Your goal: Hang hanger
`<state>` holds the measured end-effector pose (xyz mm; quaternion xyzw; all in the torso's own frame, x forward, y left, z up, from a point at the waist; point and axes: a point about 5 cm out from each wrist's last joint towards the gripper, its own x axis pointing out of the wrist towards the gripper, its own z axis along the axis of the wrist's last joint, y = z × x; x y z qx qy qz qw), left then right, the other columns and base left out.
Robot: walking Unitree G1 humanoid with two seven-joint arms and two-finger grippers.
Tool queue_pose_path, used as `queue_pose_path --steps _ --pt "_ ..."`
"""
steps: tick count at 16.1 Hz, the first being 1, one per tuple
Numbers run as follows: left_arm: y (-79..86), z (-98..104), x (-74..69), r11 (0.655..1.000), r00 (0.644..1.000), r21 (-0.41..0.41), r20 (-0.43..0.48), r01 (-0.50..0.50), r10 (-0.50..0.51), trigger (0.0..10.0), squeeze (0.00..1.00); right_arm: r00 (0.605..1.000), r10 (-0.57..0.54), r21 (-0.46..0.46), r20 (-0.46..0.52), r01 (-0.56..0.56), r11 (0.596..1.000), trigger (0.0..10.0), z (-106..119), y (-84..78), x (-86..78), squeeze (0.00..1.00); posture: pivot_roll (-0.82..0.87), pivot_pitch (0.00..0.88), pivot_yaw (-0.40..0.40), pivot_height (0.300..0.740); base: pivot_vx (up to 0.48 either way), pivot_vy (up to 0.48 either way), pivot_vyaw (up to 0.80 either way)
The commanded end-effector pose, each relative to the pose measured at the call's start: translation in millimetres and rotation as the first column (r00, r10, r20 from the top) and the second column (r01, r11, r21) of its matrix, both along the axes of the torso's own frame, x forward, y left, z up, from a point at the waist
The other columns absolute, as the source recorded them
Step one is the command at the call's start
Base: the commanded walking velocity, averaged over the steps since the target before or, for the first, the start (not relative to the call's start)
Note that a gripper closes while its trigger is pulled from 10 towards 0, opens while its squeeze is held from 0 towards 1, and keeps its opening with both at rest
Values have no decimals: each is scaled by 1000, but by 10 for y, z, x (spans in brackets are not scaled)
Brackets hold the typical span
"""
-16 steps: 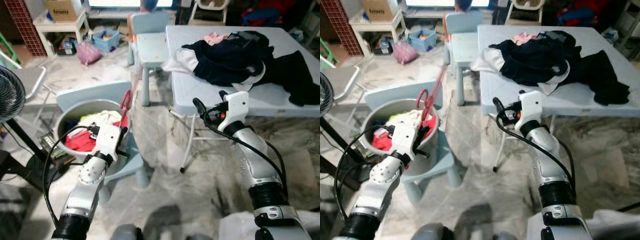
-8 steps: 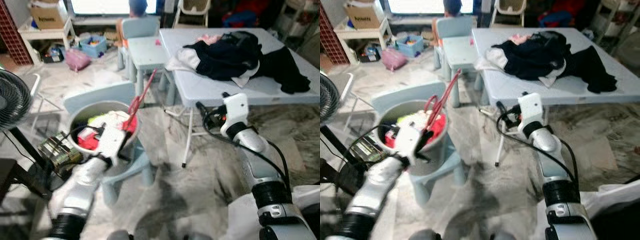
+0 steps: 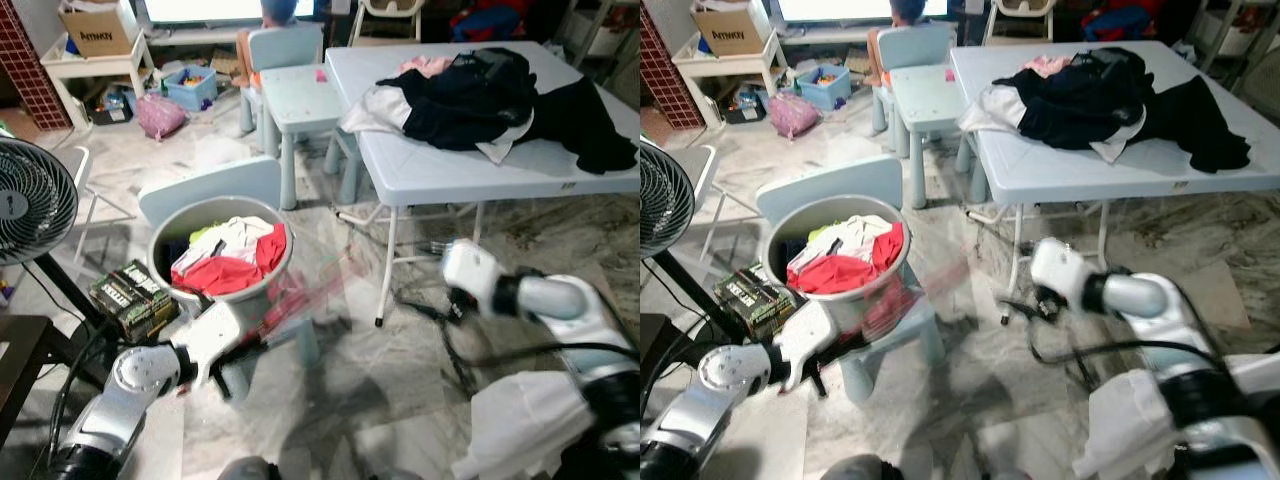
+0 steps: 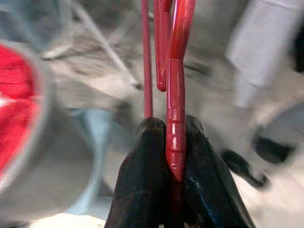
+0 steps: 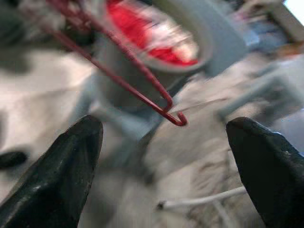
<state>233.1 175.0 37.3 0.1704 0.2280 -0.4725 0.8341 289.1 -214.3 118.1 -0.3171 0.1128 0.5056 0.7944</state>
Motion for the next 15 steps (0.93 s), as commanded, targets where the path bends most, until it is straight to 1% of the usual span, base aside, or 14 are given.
queue_pose_path --steps 1,3,4,5,7,10,11,12,13,15 --pt "-83 28 -54 995 994 -36 -52 91 -93 10000 0 995 91 -41 -47 -93 995 10000 23 22 -35 0 -33 0 -1 740 0 0 0" --pt "-177 39 -123 980 978 -79 -96 180 -187 10000 0 985 156 -28 -73 -158 987 10000 64 116 -39 0 -40 0 4 740 0 0 0" --pt "-213 48 -137 975 972 -95 -106 202 -212 10000 0 981 173 -16 -89 -176 984 10000 64 153 -44 0 -40 0 4 740 0 0 0" --pt "-290 45 -175 962 957 -112 -121 251 -264 10000 0 962 229 -6 -147 -233 973 10000 -4 240 -115 0 -40 0 4 740 0 0 0" --pt "-338 45 -186 951 945 -121 -130 286 -301 10000 0 929 291 -22 -227 -304 952 10000 -94 282 -209 0 -47 0 21 740 0 0 0" --pt "-360 57 -165 943 937 -120 -130 309 -324 10000 0 894 327 -38 -307 -354 934 10000 -193 289 -309 0 -49 0 24 740 0 0 0" --pt "-366 54 -159 944 938 -120 -129 308 -323 10000 0 892 325 -37 -313 -354 935 4627 -207 292 -318 0 -49 0 24 740 0 0 0" --pt "-377 55 -152 942 937 -120 -127 312 -327 10000 0 882 323 -42 -344 -358 933 0 -237 284 -343 0 -53 0 25 740 0 0 0" --pt "-398 51 -156 939 933 -119 -127 322 -336 10000 0 876 316 -98 -363 -373 923 0 -296 251 -364 0 -55 0 26 740 0 0 0" --pt "-412 36 -170 936 930 -112 -125 333 -345 10000 0 881 296 -129 -370 -364 922 0 -345 261 -348 0 -55 0 26 740 0 0 0"
